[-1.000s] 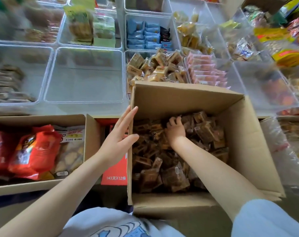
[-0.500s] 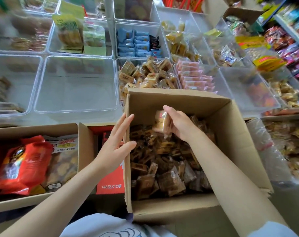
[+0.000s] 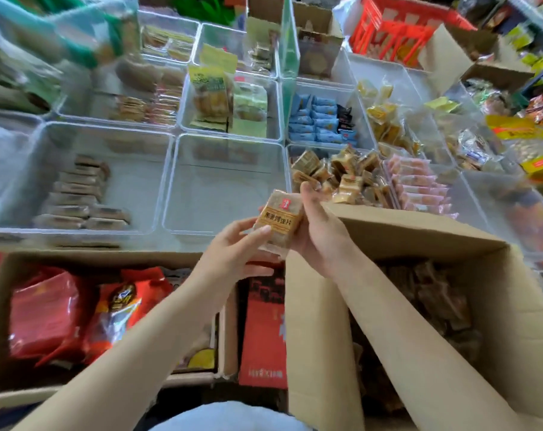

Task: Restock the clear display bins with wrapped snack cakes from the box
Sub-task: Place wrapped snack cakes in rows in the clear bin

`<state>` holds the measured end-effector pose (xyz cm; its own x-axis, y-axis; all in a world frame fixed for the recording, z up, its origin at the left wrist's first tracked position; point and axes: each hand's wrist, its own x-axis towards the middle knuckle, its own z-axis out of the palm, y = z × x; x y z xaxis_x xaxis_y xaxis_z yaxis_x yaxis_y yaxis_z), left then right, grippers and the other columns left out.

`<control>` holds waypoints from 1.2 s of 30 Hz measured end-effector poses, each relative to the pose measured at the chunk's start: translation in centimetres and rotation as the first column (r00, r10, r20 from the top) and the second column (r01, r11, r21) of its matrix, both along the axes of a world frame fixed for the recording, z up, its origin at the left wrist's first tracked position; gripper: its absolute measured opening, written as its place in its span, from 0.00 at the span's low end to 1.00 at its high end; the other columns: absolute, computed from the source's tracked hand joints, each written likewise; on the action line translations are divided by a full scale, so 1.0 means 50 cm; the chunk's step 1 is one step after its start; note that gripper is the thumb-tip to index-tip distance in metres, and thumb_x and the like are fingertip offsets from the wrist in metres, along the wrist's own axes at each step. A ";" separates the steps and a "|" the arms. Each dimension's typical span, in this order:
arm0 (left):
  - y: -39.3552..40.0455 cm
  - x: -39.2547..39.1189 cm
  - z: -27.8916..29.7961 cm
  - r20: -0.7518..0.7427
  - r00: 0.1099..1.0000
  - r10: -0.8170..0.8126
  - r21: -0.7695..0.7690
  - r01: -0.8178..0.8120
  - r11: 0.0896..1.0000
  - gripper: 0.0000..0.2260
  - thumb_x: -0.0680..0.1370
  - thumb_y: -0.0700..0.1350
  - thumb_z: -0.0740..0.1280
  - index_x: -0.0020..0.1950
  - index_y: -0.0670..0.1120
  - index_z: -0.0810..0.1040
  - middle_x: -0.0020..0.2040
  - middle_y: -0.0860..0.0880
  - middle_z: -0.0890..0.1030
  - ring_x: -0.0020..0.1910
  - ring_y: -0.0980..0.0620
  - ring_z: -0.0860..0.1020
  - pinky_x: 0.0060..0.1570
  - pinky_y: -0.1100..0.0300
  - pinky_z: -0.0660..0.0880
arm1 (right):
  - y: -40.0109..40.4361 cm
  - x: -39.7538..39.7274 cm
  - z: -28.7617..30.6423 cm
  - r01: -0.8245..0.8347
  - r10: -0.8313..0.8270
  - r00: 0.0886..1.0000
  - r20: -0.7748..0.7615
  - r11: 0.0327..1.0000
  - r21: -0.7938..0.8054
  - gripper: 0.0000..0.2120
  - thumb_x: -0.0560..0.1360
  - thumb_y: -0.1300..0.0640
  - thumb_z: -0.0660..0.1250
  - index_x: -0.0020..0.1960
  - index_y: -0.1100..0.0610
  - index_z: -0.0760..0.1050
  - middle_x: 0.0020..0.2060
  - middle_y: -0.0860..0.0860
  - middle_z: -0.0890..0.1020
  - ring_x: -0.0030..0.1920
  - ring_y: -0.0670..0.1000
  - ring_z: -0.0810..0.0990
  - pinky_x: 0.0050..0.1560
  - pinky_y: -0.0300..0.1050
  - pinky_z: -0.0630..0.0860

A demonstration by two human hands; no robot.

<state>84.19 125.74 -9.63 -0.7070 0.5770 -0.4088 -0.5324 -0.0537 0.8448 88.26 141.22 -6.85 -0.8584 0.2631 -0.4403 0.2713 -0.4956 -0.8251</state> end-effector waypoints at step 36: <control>-0.564 -0.412 -0.381 -0.625 0.464 -0.628 -0.769 -0.504 0.393 0.26 0.83 0.57 0.51 0.69 0.42 0.76 0.64 0.44 0.79 0.68 0.42 0.73 0.76 0.42 0.50 | -0.457 -0.659 -0.444 -0.703 0.366 0.613 0.700 -0.151 0.695 0.18 0.78 0.62 0.60 0.67 0.61 0.72 0.63 0.61 0.75 0.64 0.62 0.73 0.61 0.50 0.71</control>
<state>63.61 97.55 -28.68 -0.9169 0.3956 0.0528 0.3951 0.8809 0.2605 55.34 118.37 -29.05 -0.8699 0.0505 -0.4906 0.2176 0.9320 -0.2900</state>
